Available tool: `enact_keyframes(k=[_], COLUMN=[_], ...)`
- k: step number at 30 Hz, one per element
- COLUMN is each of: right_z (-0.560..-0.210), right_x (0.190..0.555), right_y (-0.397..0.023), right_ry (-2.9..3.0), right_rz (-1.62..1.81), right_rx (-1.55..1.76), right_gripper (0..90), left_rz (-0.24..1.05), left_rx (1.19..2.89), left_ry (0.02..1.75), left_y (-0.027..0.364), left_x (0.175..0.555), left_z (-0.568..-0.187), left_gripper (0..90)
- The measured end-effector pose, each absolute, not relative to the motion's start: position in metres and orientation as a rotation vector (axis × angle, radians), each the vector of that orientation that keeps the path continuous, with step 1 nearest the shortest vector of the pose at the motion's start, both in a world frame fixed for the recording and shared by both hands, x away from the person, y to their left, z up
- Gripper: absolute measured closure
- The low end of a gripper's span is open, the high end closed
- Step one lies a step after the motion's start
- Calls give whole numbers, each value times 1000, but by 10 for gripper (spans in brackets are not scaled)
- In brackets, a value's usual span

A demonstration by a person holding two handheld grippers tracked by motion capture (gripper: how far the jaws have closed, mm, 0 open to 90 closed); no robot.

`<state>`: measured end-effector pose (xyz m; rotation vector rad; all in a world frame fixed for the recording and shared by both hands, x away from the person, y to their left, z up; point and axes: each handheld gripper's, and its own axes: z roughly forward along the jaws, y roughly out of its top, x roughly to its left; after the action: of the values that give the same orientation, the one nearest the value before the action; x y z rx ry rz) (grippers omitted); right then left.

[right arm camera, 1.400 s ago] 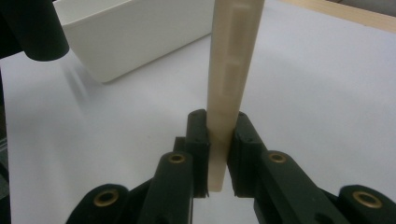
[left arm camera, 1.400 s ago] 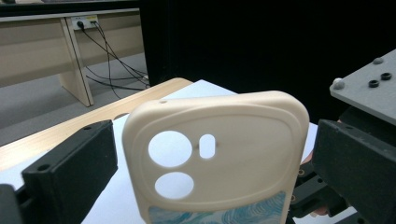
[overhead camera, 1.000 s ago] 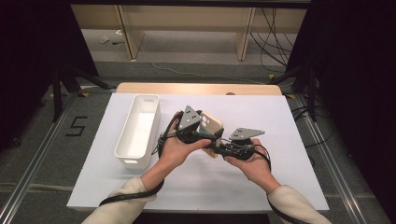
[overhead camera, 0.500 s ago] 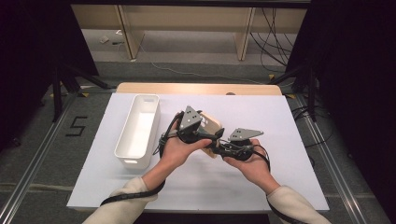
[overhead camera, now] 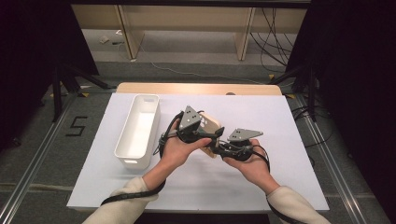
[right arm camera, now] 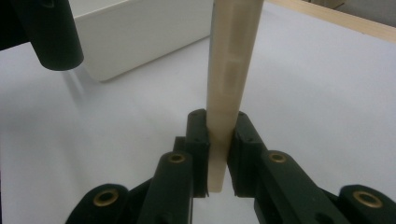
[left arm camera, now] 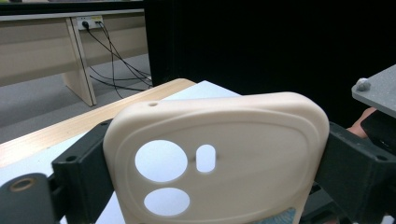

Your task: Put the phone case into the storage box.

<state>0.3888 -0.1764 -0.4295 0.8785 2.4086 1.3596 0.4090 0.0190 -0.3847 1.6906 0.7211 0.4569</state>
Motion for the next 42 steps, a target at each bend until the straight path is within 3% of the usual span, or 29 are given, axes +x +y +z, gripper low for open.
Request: enact_keyframes(k=[14, 18, 26, 32, 42], right_z=[-431, -430, -431, -430, -428], right_x=[389, 391, 390, 389, 387], right_y=[-176, -176, -179, -191, -214], right_ry=[2380, 2364, 2324, 2323, 2262], right_rz=[1359, 1383, 1419, 1464, 1467], right_rx=[877, 886, 930, 913, 930], right_gripper=[769, 627, 159, 61, 20], left_rz=[468, 477, 502, 517, 532], left_rx=[1686, 1682, 1668, 1656, 1634], left_ry=[710, 708, 717, 727, 777], left_y=[20, 22, 28, 35, 45], left_x=[409, 409, 412, 414, 414], left_z=[-384, -383, -380, -377, -373], left_gripper=[105, 106, 106, 107, 107])
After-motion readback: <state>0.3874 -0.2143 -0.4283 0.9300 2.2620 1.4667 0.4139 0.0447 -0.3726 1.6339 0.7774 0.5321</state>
